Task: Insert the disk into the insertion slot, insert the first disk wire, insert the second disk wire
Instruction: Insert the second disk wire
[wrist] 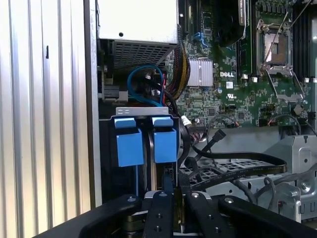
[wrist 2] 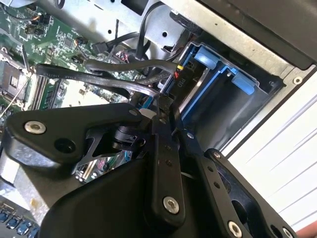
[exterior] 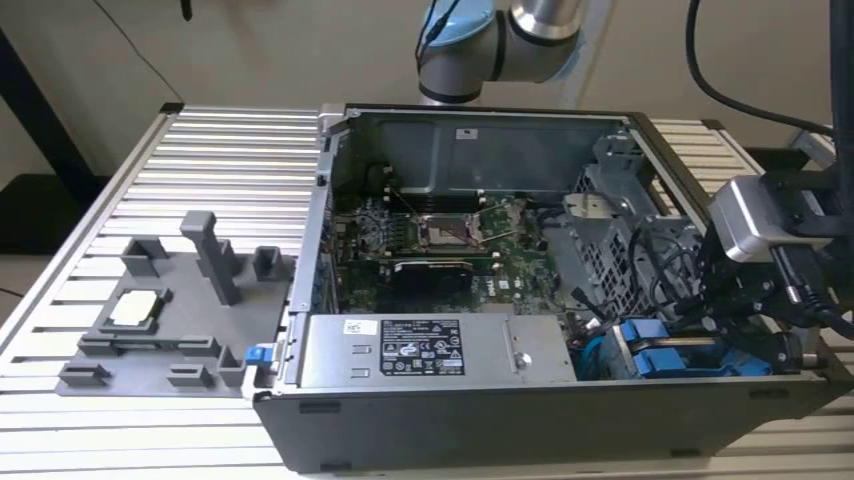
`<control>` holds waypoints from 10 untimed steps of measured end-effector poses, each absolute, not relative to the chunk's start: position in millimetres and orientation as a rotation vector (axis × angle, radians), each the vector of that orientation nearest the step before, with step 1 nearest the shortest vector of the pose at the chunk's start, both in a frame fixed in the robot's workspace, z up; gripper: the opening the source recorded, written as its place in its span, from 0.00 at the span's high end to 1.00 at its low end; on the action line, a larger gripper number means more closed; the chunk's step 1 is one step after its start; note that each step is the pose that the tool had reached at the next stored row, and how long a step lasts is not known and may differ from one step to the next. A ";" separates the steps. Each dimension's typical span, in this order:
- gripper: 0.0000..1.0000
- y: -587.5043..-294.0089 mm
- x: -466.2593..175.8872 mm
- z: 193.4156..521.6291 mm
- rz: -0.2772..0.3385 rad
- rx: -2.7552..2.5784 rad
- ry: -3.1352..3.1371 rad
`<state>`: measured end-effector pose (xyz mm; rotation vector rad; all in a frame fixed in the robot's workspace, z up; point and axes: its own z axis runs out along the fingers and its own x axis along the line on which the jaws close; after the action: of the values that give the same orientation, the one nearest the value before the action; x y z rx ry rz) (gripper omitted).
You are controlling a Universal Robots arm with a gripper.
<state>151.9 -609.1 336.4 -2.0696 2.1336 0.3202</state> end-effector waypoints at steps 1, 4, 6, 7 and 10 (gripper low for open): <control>0.84 -609.1 151.9 335.9 0.320 -2.069 2.134; 0.84 -609.1 151.9 333.8 0.320 -2.067 2.136; 0.84 -609.1 151.9 331.6 0.320 -2.065 2.137; 0.84 -609.1 151.9 330.9 0.319 -2.065 2.138; 0.84 -609.1 151.9 330.1 0.319 -2.065 2.138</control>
<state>151.9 -609.1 330.1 -2.0647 2.1382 0.3192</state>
